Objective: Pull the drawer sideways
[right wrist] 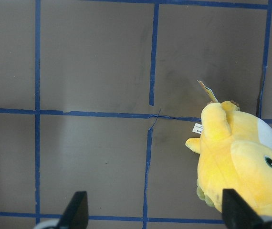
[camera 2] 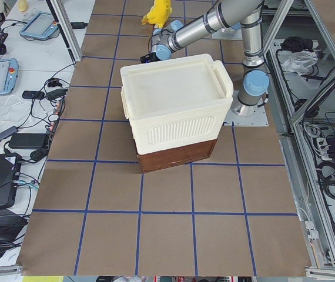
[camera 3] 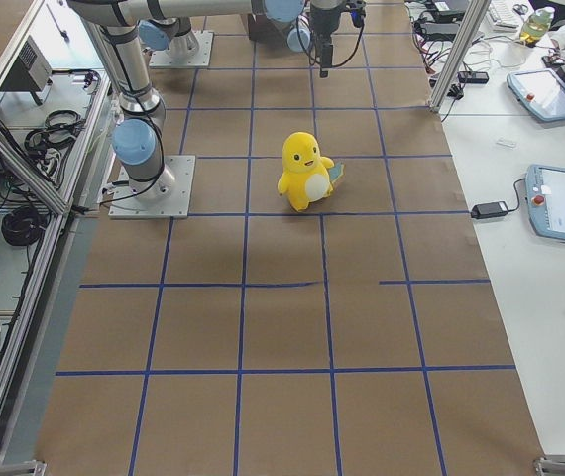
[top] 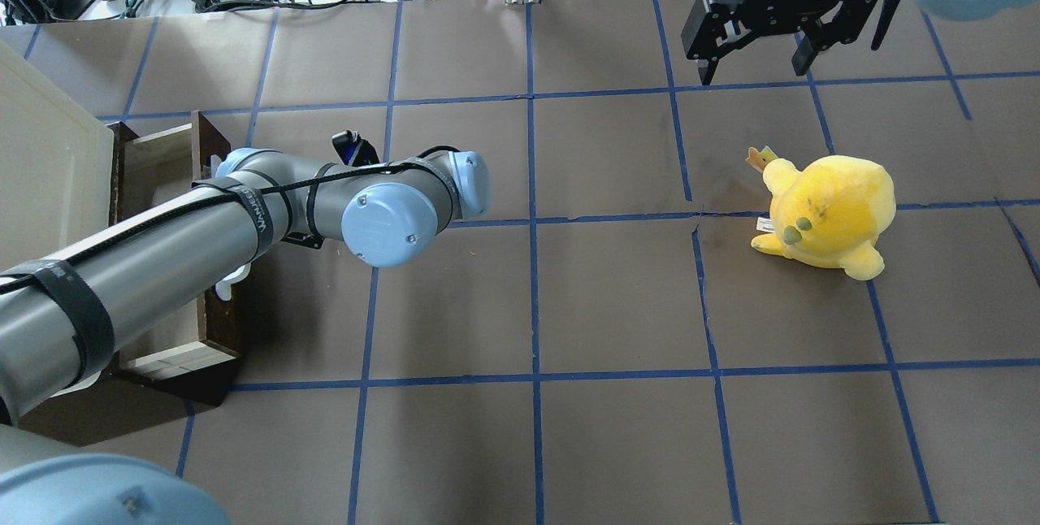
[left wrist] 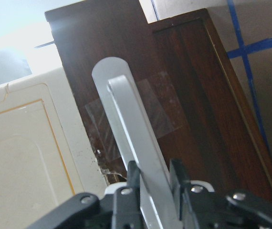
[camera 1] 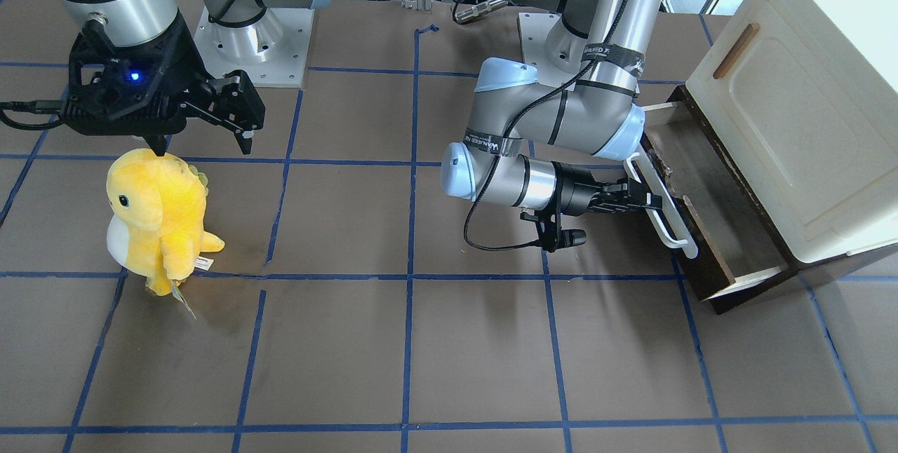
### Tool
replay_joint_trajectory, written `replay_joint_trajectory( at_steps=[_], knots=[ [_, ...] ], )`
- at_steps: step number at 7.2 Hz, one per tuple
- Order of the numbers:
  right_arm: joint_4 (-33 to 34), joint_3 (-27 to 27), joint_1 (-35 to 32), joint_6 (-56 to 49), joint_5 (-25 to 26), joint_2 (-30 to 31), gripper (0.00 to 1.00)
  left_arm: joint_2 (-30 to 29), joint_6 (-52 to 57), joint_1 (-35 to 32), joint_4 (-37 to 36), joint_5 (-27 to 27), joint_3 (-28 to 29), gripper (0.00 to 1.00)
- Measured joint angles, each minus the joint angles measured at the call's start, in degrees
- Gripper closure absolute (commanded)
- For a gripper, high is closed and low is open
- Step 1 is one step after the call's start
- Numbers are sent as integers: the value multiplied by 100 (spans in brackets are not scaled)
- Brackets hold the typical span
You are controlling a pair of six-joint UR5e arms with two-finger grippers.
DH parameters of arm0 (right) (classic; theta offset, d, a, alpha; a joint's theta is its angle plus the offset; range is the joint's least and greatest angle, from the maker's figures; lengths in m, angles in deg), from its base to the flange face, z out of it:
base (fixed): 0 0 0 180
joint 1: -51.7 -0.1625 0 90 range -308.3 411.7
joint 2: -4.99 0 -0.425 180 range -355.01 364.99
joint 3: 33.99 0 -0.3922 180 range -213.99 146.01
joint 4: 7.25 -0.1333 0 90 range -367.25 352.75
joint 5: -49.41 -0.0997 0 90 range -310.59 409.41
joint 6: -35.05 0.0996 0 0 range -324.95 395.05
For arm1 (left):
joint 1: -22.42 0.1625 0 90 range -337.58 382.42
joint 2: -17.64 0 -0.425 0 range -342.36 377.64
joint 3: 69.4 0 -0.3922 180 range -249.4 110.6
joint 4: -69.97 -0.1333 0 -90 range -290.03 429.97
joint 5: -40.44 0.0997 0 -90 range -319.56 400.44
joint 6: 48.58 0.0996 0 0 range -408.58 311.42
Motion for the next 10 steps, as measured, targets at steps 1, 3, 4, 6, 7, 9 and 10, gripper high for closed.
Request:
replay_joint_trajectory(
  at_steps=[1, 3, 4, 6, 7, 9, 10],
  knots=[
    [0, 0, 0, 0, 0, 0, 0, 1, 36, -11, -1, 0, 7, 71],
    [0, 0, 0, 0, 0, 0, 0, -10, 85, -75, -12, 0, 37, 71],
    [0, 0, 0, 0, 0, 0, 0, -16, 91, -96, -18, 0, 46, 69],
    [0, 0, 0, 0, 2, 0, 0, -26, 95, -113, -26, -6, 50, 25],
    [0, 0, 0, 0, 4, 0, 0, -24, 98, -116, -32, -8, 51, 0],
    [0, 0, 0, 0, 1, 0, 0, 33, 138, -143, -56, -114, 72, 0],
    [0, 0, 0, 0, 2, 0, 0, 116, 253, -178, -65, -390, 173, 0]
  ],
)
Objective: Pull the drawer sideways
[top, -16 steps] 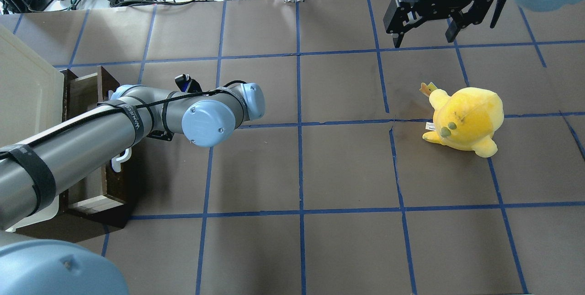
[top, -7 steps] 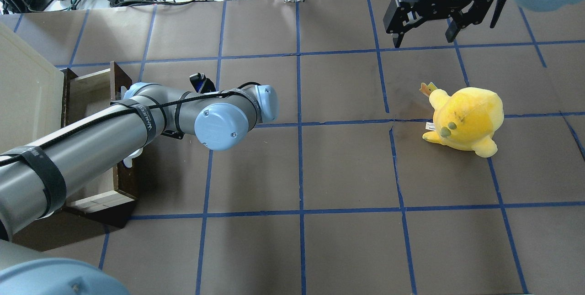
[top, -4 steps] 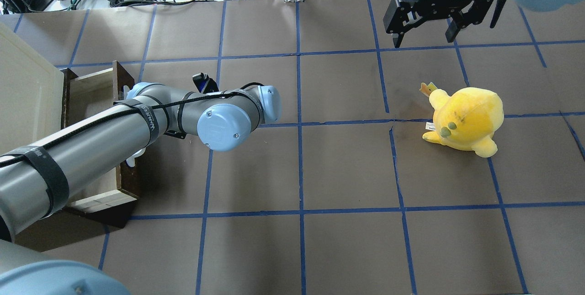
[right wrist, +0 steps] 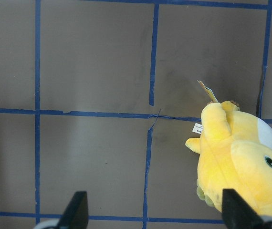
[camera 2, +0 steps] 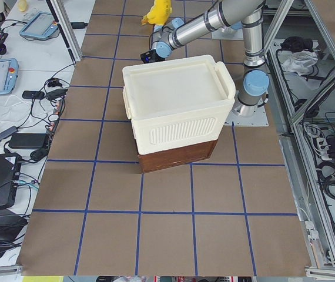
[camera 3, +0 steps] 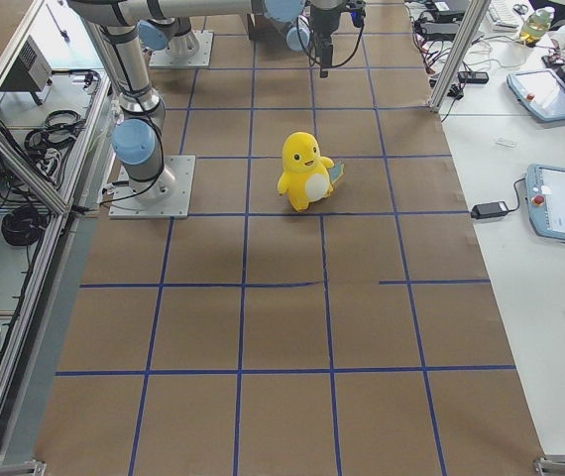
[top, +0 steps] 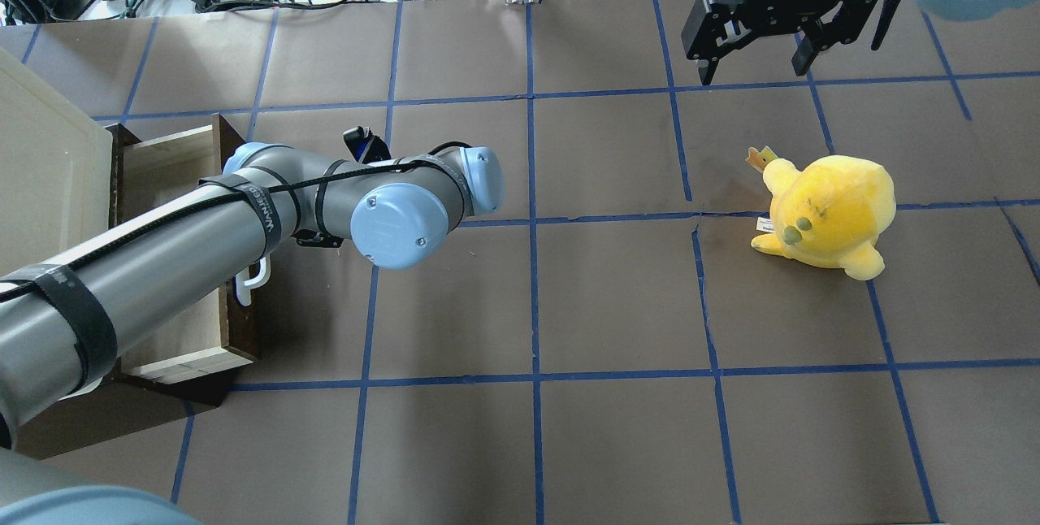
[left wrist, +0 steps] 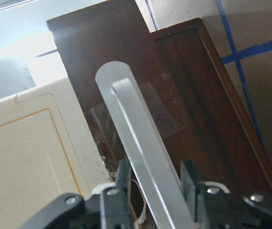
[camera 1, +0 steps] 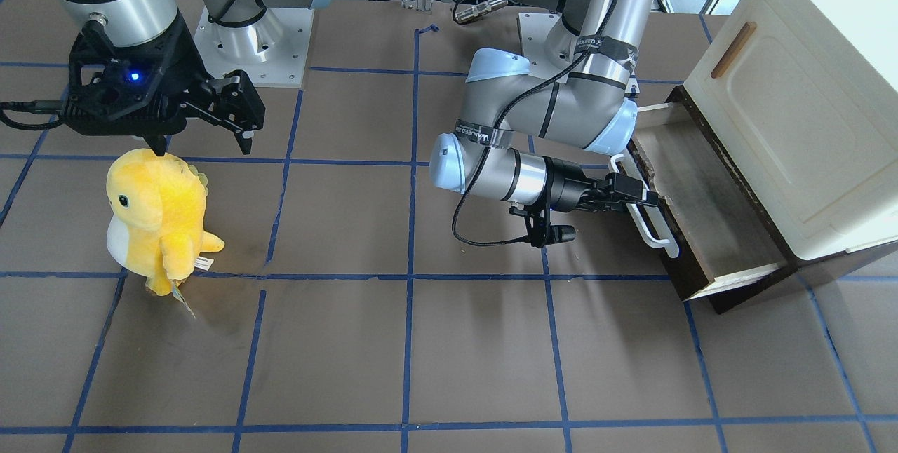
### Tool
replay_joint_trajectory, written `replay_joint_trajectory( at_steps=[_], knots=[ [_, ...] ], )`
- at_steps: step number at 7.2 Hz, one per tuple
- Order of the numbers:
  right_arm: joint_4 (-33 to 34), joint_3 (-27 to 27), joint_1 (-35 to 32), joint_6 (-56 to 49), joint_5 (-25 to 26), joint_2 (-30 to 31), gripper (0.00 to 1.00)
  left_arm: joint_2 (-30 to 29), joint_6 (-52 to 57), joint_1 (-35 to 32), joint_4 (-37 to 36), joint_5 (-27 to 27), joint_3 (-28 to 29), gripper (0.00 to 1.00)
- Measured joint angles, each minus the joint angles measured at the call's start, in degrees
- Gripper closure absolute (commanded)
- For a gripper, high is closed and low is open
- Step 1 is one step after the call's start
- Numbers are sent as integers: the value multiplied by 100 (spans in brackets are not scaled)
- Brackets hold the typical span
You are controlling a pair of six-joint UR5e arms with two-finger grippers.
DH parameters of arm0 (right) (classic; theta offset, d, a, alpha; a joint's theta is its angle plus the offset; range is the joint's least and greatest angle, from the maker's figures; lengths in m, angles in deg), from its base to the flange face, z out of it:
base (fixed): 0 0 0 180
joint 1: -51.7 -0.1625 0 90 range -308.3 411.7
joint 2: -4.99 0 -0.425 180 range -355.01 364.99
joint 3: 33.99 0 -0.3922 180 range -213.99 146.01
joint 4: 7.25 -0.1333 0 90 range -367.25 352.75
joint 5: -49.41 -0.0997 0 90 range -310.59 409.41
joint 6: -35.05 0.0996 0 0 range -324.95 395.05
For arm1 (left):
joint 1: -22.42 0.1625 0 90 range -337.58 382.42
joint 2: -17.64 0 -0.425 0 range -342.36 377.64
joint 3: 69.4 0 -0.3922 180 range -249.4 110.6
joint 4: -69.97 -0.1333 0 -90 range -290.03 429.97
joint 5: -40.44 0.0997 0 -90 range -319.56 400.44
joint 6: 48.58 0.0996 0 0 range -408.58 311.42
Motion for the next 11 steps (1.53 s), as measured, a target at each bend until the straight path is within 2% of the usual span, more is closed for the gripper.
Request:
replay_joint_trajectory(
  at_steps=[3, 6, 9, 11],
  knots=[
    [0, 0, 0, 0, -1, 1, 0, 506, 1057, -166, -11, -1385, 748, 0],
    [0, 0, 0, -2, -2, 0, 0, 1373, 1633, -4, 6, -3498, 1407, 0],
    [0, 0, 0, 0, -2, 0, 0, 2177, 1751, 735, 67, -5674, 1602, 0],
    [0, 0, 0, 0, -2, 0, 0, 2411, 2188, 1225, 93, -6460, 1605, 0]
  ],
)
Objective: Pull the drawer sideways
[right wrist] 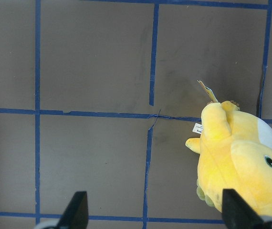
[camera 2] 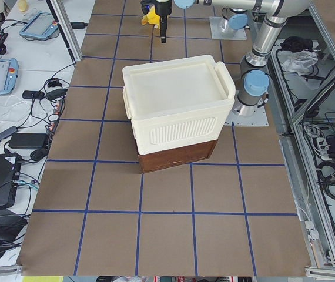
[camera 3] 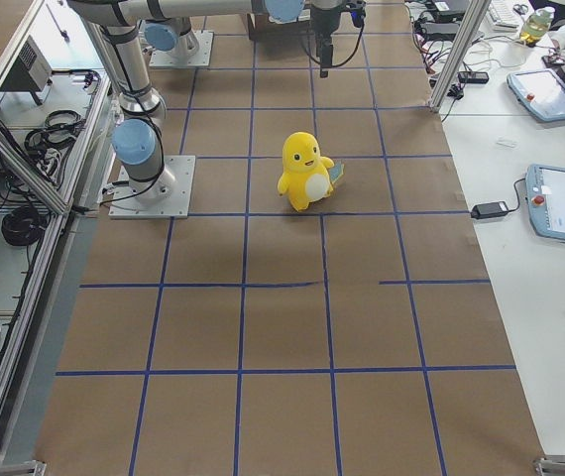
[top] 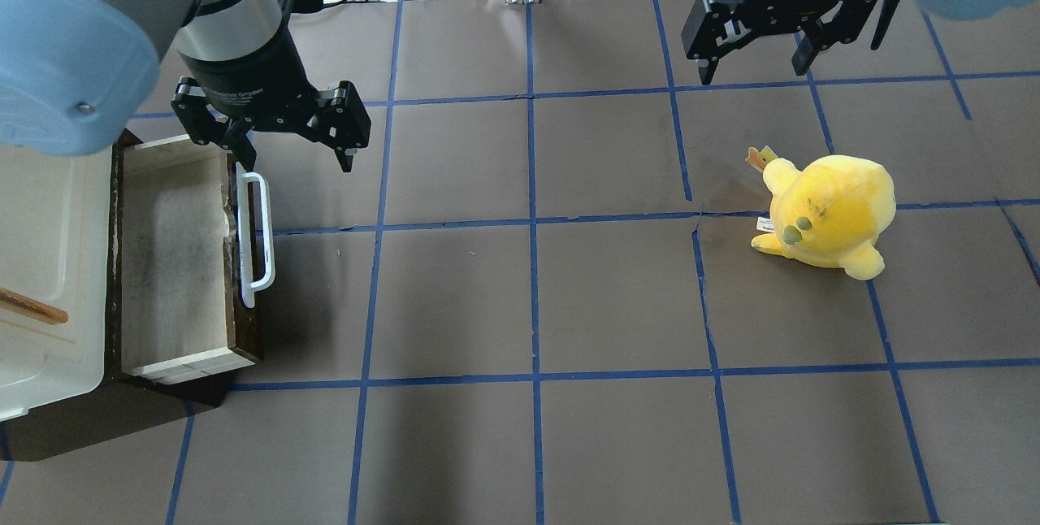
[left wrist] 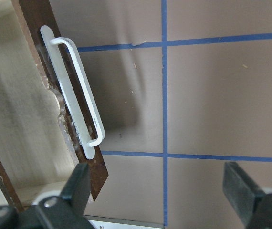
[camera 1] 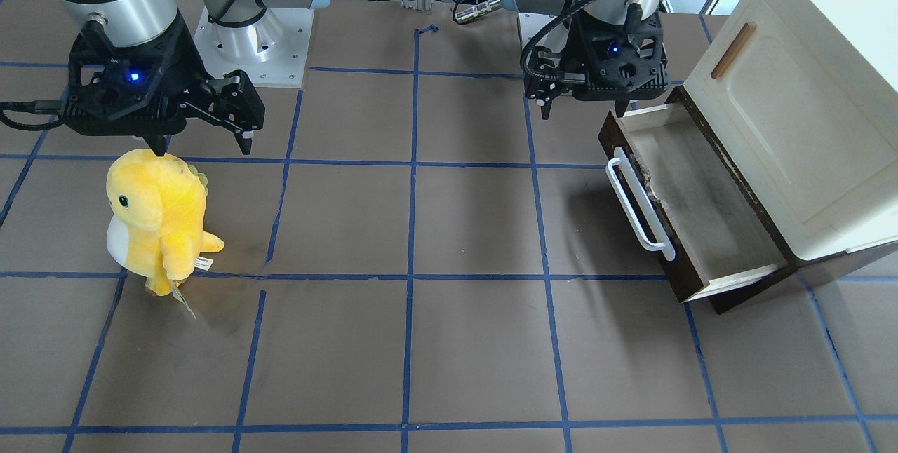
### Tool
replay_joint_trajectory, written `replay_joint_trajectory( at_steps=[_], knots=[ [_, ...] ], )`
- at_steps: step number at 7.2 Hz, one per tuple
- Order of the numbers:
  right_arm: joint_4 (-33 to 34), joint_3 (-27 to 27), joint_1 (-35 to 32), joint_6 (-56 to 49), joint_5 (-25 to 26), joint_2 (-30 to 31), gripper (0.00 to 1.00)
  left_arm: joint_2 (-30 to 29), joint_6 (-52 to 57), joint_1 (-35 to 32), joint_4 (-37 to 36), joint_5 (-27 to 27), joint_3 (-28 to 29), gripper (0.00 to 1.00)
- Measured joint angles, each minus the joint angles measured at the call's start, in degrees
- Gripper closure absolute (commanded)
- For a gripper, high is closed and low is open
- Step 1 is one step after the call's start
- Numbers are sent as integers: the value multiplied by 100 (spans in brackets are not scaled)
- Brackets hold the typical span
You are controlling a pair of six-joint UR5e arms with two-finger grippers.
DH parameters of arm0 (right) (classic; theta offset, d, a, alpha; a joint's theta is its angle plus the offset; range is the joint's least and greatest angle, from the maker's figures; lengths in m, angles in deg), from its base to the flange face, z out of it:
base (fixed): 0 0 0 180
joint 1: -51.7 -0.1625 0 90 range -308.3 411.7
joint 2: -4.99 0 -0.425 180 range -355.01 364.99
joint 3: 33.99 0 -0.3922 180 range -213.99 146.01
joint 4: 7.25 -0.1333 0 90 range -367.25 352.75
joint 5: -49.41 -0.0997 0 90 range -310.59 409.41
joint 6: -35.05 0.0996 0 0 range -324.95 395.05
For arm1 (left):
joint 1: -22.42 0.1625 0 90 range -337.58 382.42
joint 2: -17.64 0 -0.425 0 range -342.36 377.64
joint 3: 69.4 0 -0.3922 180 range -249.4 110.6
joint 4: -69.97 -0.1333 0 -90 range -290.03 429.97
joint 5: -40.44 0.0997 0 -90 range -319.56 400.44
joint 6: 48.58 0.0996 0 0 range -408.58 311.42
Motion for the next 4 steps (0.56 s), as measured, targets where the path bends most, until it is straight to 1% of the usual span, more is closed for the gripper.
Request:
replay_joint_trajectory(
  at_steps=[1, 2, 4],
  knots=[
    [0, 0, 0, 0, 0, 0, 0, 47, 206, 164, 5, -198, 22, 0],
    [0, 0, 0, 0, 0, 0, 0, 70, 343, 258, 6, -288, 39, 0],
    [0, 0, 0, 0, 0, 0, 0, 81, 527, 361, 1, -350, 60, 0]
  ],
)
